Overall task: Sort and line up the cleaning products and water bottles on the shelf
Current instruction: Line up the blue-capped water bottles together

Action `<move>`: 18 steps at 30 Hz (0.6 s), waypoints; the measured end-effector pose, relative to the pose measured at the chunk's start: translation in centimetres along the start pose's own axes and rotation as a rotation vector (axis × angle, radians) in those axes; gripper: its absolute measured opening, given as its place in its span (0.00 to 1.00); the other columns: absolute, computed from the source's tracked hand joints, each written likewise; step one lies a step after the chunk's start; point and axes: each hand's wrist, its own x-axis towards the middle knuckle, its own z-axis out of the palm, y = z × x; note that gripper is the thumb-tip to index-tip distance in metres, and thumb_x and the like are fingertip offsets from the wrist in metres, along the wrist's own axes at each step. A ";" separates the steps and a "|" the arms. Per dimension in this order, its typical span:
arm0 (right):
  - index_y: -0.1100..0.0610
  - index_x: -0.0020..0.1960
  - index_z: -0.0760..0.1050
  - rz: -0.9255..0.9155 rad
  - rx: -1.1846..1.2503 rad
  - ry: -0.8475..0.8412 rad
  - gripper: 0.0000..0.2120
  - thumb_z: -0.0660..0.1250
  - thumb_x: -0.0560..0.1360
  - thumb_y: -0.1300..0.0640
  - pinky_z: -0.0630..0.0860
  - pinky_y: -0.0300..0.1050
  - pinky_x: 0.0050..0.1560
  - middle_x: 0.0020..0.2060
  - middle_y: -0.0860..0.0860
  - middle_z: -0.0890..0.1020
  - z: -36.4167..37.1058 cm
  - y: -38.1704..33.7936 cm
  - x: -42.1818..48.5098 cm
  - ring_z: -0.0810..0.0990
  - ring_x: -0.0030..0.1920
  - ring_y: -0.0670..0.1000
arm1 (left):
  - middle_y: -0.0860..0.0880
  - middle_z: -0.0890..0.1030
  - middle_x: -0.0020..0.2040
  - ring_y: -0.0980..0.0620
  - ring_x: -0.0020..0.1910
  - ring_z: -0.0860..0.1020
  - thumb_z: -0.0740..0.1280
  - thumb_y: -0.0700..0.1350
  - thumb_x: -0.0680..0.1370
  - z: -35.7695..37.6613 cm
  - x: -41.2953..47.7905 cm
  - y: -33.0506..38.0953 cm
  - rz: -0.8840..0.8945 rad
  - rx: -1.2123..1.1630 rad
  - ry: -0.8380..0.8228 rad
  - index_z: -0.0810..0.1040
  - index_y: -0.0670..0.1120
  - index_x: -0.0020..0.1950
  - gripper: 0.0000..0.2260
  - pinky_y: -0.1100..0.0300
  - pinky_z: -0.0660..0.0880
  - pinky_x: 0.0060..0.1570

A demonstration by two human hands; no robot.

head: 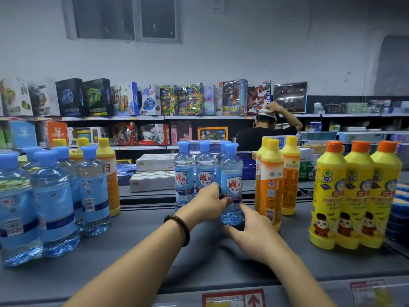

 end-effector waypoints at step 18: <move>0.45 0.60 0.79 -0.275 -0.044 -0.251 0.14 0.70 0.79 0.39 0.82 0.51 0.58 0.53 0.45 0.84 13.6 -15.6 0.0 0.83 0.53 0.47 | 0.52 0.79 0.67 0.47 0.66 0.79 0.65 0.62 0.83 -15.2 -22.3 -12.3 -0.405 0.704 0.140 0.75 0.57 0.68 0.16 0.48 0.78 0.61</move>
